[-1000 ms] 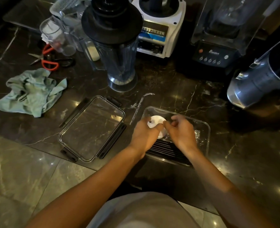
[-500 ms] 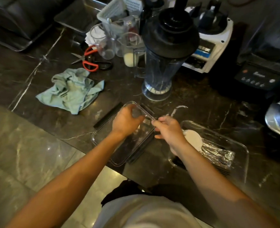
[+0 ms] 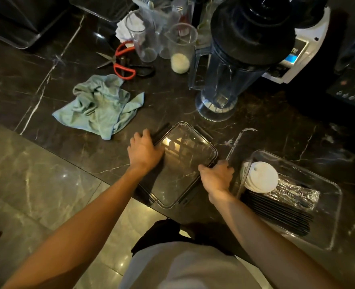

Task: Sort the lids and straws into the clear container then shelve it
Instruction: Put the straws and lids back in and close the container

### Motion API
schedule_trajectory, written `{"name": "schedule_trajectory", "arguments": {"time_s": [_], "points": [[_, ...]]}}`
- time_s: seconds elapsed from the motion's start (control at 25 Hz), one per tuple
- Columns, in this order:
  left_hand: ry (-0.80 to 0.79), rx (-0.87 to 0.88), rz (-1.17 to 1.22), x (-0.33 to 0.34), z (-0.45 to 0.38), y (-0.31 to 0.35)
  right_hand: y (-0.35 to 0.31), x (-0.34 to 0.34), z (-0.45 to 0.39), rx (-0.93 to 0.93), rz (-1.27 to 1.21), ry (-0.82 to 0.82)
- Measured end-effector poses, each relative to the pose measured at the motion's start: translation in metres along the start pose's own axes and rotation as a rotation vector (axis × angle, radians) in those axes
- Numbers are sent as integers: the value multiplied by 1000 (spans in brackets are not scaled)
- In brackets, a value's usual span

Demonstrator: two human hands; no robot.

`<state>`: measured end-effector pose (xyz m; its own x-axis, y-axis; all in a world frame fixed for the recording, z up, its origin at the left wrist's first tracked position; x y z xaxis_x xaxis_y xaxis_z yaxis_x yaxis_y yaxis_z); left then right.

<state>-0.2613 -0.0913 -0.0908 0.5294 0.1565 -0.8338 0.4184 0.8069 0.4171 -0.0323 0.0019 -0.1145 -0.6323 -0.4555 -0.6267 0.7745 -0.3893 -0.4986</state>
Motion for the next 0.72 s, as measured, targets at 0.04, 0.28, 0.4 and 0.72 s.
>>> {"name": "schedule_trajectory", "arguments": {"time_s": [0.04,0.28,0.4,0.72], "points": [[11,5,1,1,-2,-2,3,1,-1,30,-27,8],[9,27,121,-2,-16,-7,5,-8,-6,27,-73,36],[-72,19,71,-7,-18,-3,3,-14,-7,-21,-7,20],[-413,-11,579,-44,-1,33,-6,-15,3,-162,150,-49]]}}
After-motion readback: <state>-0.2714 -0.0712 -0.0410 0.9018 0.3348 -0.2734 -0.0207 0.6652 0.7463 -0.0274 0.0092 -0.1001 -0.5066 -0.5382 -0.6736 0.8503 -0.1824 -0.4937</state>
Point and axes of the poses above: each hand's wrist, its own z-axis away from the middle knuckle, its own x-axis out of the palm, y = z × x, the point moved 6 cm from there along -z, towards the middle knuckle, and after that the axes turned 2 degrees about y, right-handed, at the moved point
